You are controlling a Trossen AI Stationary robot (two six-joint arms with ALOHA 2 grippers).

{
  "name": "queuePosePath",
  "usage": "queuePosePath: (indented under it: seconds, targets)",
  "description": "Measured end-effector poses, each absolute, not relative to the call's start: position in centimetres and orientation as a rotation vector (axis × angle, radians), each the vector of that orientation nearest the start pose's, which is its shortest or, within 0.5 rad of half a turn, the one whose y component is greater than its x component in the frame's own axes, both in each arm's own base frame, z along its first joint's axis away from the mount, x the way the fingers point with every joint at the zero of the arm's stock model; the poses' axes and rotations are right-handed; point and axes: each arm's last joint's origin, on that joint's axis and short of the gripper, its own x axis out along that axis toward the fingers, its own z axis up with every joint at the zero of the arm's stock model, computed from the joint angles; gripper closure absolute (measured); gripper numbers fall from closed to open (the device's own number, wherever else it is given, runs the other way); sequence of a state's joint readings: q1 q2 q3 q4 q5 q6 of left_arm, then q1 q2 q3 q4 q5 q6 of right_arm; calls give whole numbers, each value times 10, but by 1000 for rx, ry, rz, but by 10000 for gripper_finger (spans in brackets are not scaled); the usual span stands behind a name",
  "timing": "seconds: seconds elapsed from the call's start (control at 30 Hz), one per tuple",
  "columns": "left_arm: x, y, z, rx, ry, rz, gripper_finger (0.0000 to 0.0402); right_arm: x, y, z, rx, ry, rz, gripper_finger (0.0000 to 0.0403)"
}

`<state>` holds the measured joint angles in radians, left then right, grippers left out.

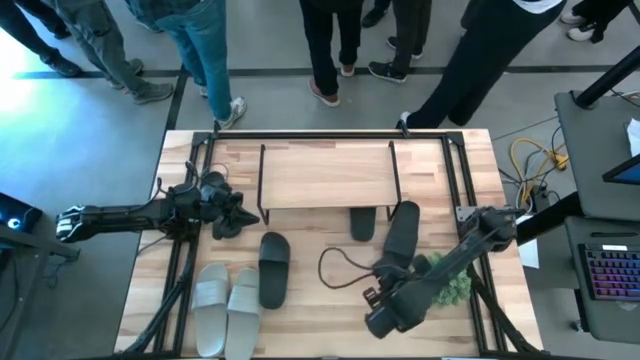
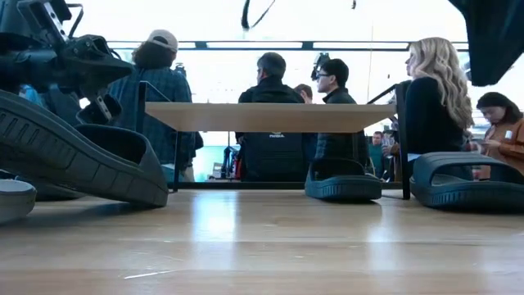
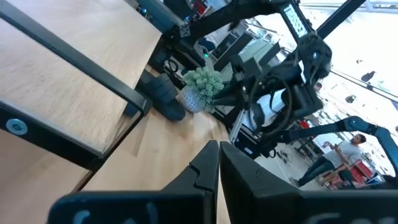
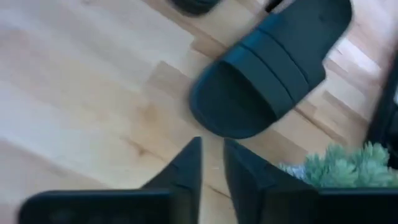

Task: Pick and place slides into the shelf
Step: Put the right black slide under the shelf

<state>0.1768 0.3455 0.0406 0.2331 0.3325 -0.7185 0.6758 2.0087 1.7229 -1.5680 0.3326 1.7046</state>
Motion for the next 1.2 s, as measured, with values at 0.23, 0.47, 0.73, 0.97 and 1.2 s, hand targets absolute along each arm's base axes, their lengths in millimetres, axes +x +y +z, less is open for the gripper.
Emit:
queuePosePath:
  seconds: [0.23,0.47,0.73,0.97,1.2]
  targets:
    - [118,11,170,-682,119,-131,402,270,207,248,231,1316,-863,230]
    - [118,11,169,-593,118,-133,402,261,197,223,-19,1399,-815,188]
    - [118,11,169,-484,110,-139,402,259,185,202,-60,1390,-862,181]
    - [118,11,169,-475,110,-139,402,267,184,193,-40,1384,-776,181]
    - [118,11,169,-474,111,-139,402,262,171,171,-51,1399,-840,181]
